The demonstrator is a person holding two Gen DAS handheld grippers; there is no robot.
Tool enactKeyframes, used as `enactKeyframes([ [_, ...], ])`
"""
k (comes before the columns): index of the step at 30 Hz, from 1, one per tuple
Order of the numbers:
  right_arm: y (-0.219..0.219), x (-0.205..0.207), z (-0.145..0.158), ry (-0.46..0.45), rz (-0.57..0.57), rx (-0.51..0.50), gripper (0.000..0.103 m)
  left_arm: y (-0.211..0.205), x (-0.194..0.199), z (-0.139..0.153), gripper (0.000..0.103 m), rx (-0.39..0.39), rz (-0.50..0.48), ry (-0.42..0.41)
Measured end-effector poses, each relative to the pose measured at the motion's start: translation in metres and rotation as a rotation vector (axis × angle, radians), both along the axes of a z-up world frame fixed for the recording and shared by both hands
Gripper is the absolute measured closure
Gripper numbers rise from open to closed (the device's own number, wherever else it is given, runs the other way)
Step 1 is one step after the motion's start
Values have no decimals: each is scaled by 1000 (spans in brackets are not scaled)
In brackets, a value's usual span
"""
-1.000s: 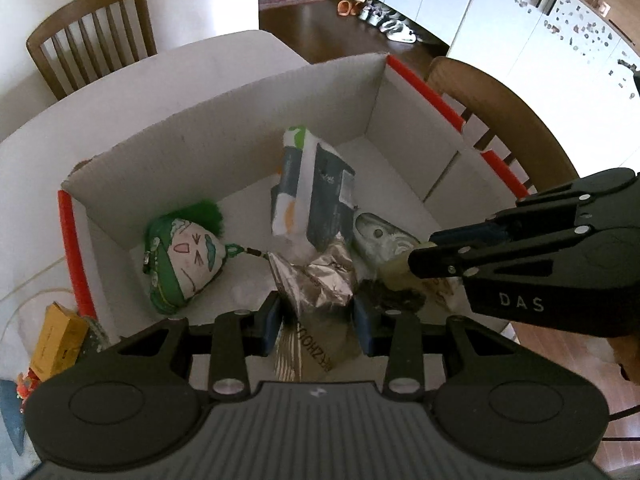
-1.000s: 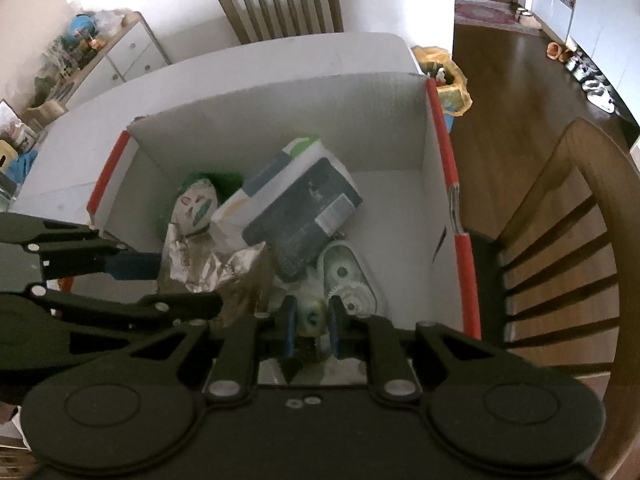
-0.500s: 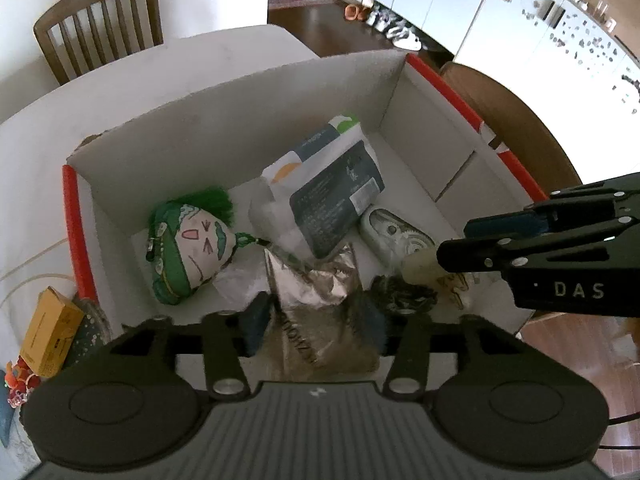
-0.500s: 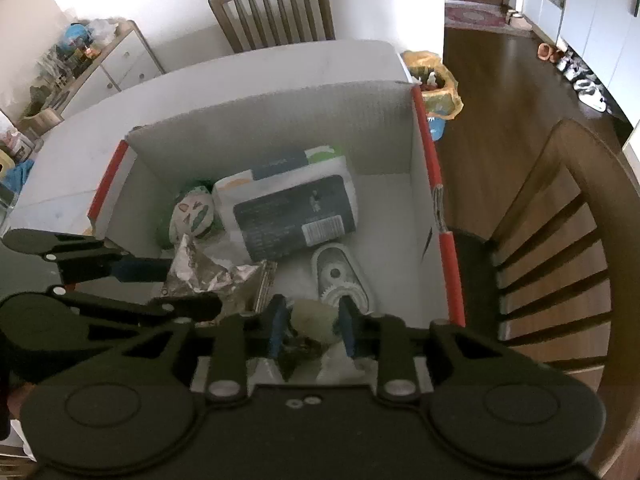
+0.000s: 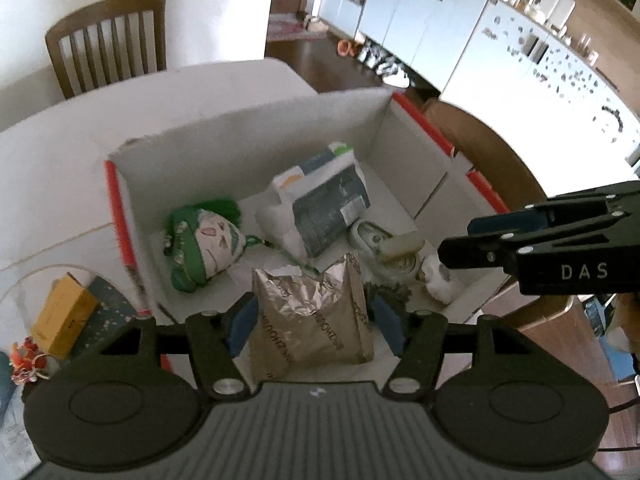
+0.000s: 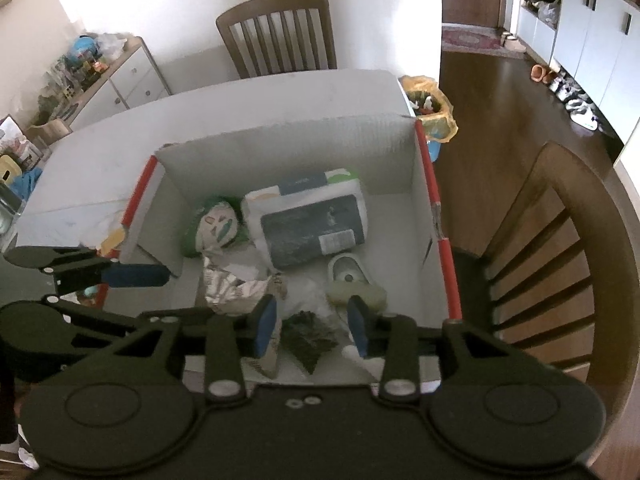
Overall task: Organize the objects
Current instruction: 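Move both grippers back toward the yellow box and keychain on the mat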
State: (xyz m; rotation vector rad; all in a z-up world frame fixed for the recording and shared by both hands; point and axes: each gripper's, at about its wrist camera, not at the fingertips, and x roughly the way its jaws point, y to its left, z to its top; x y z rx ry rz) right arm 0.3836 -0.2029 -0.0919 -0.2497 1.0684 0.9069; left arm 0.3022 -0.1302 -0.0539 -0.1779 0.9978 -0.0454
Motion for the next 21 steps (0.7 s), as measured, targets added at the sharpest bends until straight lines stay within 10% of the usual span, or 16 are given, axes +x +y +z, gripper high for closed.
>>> enactKeyframes([
  [21,80,-97,63,-109,108,30,56,103,-99,60,39,-42,138,-171],
])
